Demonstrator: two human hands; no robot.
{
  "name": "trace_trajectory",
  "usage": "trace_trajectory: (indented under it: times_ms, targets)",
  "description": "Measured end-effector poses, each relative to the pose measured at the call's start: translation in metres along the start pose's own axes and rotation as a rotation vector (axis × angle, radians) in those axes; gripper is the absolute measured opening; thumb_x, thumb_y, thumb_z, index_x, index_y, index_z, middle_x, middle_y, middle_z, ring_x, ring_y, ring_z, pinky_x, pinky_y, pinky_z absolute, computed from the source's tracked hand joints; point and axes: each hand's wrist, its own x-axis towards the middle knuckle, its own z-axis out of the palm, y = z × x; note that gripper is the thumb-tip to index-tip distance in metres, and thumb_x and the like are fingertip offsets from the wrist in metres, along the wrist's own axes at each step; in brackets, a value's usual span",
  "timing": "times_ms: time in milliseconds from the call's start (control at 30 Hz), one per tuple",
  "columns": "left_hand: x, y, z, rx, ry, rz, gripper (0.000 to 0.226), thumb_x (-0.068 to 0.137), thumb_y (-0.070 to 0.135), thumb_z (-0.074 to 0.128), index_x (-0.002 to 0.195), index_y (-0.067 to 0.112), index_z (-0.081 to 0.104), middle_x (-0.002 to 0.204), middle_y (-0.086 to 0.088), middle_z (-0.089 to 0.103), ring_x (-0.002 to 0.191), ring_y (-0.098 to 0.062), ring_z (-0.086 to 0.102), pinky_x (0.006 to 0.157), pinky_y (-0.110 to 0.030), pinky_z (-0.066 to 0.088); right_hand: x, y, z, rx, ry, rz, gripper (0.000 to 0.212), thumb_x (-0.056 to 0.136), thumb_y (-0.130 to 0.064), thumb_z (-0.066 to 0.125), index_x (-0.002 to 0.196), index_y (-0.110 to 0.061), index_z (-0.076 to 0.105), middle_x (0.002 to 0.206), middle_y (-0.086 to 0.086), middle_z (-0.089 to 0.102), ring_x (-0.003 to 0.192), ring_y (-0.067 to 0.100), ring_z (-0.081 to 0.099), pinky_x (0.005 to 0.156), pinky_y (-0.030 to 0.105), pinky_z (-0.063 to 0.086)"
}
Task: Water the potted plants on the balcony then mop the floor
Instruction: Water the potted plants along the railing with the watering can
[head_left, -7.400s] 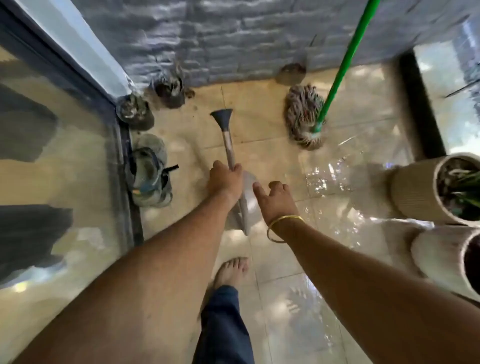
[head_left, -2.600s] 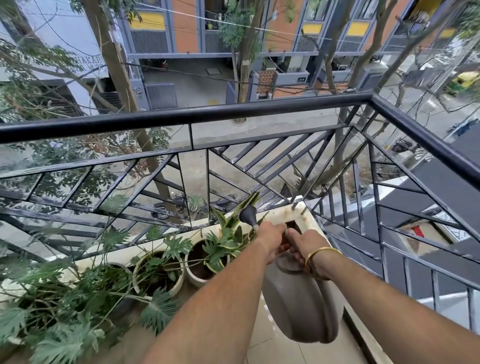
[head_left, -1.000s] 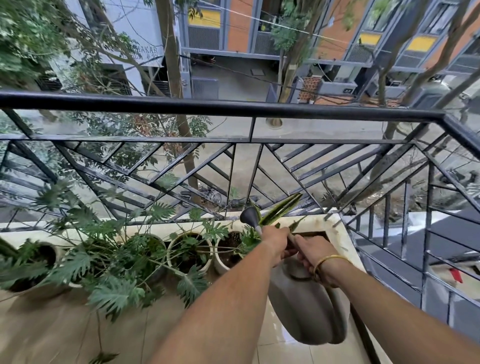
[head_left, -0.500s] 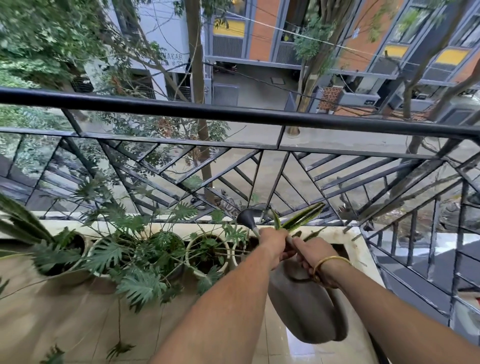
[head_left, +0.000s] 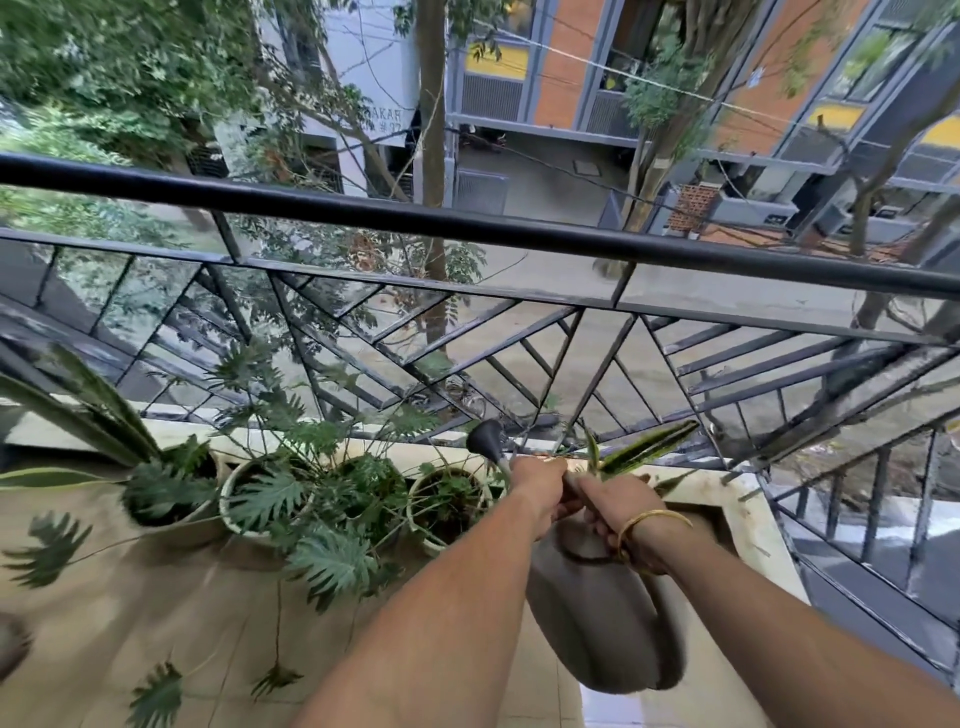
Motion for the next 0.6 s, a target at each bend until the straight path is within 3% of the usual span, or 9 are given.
trace_trajectory:
  times_ms: [200, 467, 600]
  targets:
    - [0.003, 0.000, -0.025, -0.003, -0.023, -0.032, 0.003, 0.097, 0.007, 0.053, 0.094, 0.008, 0.053, 0.061, -0.009, 0.059, 0.048, -0.019, 0.059, 0.047, -0.029, 0.055, -0.011, -0.018, 0.019, 0.013, 0.004, 0.017, 0.063, 0.091, -0.058, 0.051, 0.060, -0.007, 0.072, 0.045, 0.004, 0.064, 0.039, 0.019, 0.057, 0.053, 0.028, 0.043]
    - [0.003, 0.006, -0.046, 0.031, -0.068, -0.018, 0.003, 0.097, 0.006, 0.054, 0.094, 0.007, 0.053, 0.062, -0.010, 0.059, 0.048, -0.019, 0.060, 0.049, -0.031, 0.057, -0.023, -0.034, 0.033, -0.039, 0.017, 0.013, 0.066, 0.093, -0.058, 0.047, 0.057, -0.009, 0.070, 0.044, 0.003, 0.063, 0.050, 0.024, 0.060, 0.071, 0.038, 0.054]
    - [0.003, 0.010, -0.057, 0.050, -0.093, -0.021, 0.004, 0.097, 0.006, 0.054, 0.093, 0.006, 0.054, 0.061, -0.010, 0.058, 0.046, -0.019, 0.061, 0.049, -0.031, 0.056, -0.027, -0.043, 0.042, -0.030, 0.054, 0.019, 0.066, 0.094, -0.057, 0.047, 0.056, -0.009, 0.070, 0.040, 0.002, 0.062, 0.046, 0.023, 0.060, 0.069, 0.038, 0.056]
